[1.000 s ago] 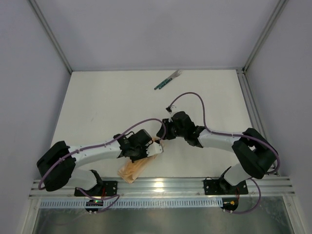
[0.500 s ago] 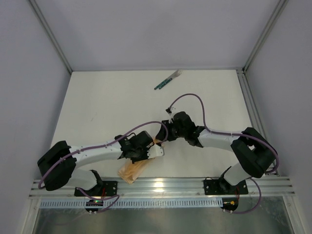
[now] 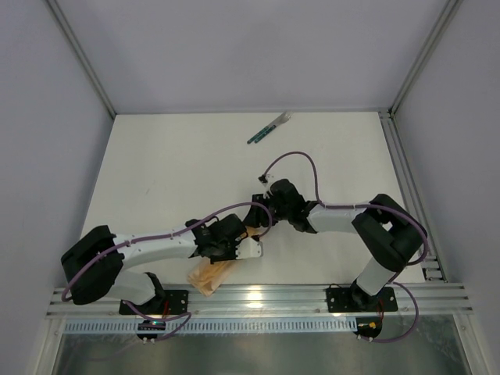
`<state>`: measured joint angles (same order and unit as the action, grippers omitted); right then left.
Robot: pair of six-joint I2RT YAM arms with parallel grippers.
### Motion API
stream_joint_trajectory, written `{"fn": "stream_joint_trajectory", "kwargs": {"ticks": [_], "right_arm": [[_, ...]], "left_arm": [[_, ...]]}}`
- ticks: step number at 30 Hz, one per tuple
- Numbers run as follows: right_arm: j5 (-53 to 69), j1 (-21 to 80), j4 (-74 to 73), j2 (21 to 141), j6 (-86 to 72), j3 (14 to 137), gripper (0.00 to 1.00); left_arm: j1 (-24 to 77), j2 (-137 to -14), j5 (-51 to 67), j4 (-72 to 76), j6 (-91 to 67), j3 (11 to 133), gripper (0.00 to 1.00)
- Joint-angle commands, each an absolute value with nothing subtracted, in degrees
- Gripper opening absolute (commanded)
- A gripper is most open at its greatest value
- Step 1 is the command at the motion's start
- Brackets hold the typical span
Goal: Fold the napkin into a case and place the utensils inside
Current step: Fold the smaller-rectangle-folded napkin at the center of the board.
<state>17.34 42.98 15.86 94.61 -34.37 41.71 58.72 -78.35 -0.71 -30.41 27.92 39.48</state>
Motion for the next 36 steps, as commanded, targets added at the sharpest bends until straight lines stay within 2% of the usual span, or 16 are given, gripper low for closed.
{"fn": "stream_joint_trajectory", "kwargs": {"ticks": [1, 4, 5, 9, 13, 21, 27, 30, 34, 36], "right_arm": [[18.89, 43.24, 19.07, 96.15, -36.30, 42.89, 0.43], [18.63, 43.24, 19.77, 95.89, -36.47, 41.66, 0.37], [18.37, 43.16, 19.69, 95.63, -36.21, 41.31, 0.29], [18.37, 43.24, 19.51, 95.54, -35.60, 41.40, 0.13], [18.02, 43.16, 19.25, 96.24, -34.72, 41.48, 0.04], [17.14, 43.15, 19.07, 96.85, -33.05, 40.78, 0.04], [17.14, 43.07, 18.10, 96.94, -30.68, 41.40, 0.04], [17.40, 43.07, 18.37, 96.86, -29.45, 41.40, 0.04], [17.32, 43.15, 18.37, 96.59, -27.96, 41.66, 0.04], [17.31, 43.15, 18.02, 96.50, -27.51, 41.84, 0.04]], "left_arm": [[58.97, -78.14, -2.19, -28.83, 29.71, 38.76, 0.02], [58.97, -77.78, -2.55, -28.39, 29.79, 38.67, 0.03], [58.97, -77.78, -2.64, -27.95, 29.88, 38.58, 0.03], [58.97, -77.52, -2.81, -27.86, 29.79, 38.49, 0.08], [58.97, -77.26, -2.38, -28.91, 27.87, 40.51, 0.33], [58.97, -77.34, 2.90, -39.01, 22.33, 51.75, 0.37], [58.01, -78.49, 7.91, -60.79, 25.82, 64.76, 0.38], [52.49, -77.88, 6.51, -68.81, 26.98, 64.96, 0.36], [41.51, -76.82, 5.37, -68.65, 27.16, 61.97, 0.34], [40.00, -76.55, 3.35, -65.76, 27.16, 61.26, 0.33]]}}
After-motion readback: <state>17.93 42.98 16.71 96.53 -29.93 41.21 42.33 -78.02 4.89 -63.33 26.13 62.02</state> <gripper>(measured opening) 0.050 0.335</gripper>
